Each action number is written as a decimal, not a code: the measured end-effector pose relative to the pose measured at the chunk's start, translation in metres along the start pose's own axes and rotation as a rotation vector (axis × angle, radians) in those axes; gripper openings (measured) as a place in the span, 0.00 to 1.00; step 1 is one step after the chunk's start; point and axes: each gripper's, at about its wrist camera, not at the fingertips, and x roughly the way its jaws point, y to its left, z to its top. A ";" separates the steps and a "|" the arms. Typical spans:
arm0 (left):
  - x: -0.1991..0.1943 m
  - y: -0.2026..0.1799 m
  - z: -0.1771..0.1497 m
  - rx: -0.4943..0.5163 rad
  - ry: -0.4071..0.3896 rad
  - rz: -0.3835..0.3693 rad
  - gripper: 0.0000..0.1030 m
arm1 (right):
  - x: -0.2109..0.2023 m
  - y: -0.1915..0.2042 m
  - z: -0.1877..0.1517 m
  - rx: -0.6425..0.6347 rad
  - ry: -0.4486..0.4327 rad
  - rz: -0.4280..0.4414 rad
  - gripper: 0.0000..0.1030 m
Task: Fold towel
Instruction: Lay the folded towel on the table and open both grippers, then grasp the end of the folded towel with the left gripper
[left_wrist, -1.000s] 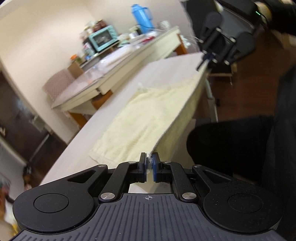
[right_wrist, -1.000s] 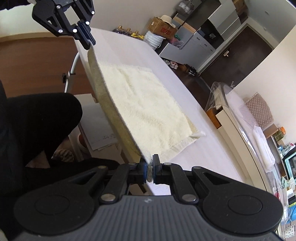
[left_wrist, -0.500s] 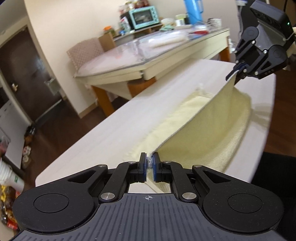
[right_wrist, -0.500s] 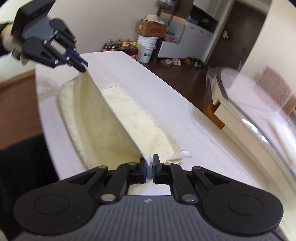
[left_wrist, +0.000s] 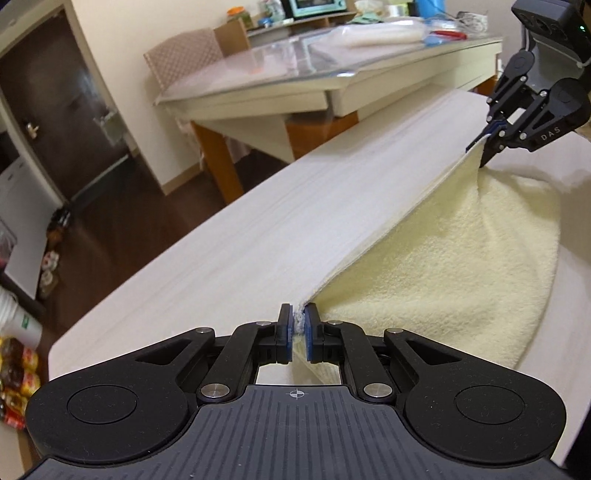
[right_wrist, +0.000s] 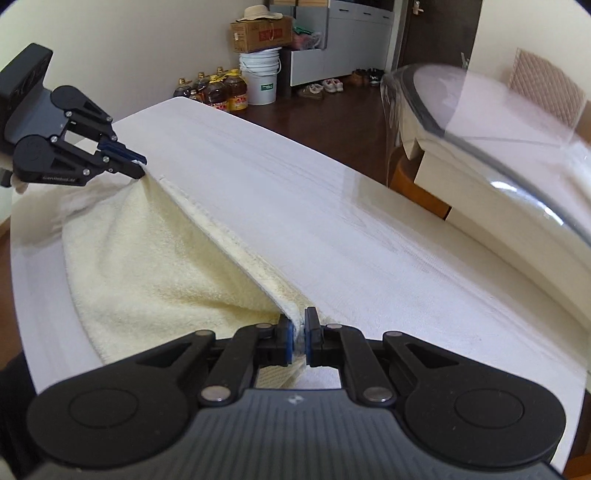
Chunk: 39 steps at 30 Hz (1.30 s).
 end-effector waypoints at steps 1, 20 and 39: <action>0.003 0.002 -0.001 -0.008 0.005 0.002 0.07 | 0.002 0.000 -0.001 0.008 0.003 -0.004 0.09; -0.003 0.031 -0.013 -0.087 -0.040 0.084 0.38 | -0.035 0.011 -0.026 0.144 -0.199 -0.089 0.38; 0.027 0.040 0.009 0.021 0.009 -0.187 0.27 | -0.038 0.141 -0.054 -0.009 -0.288 0.010 0.47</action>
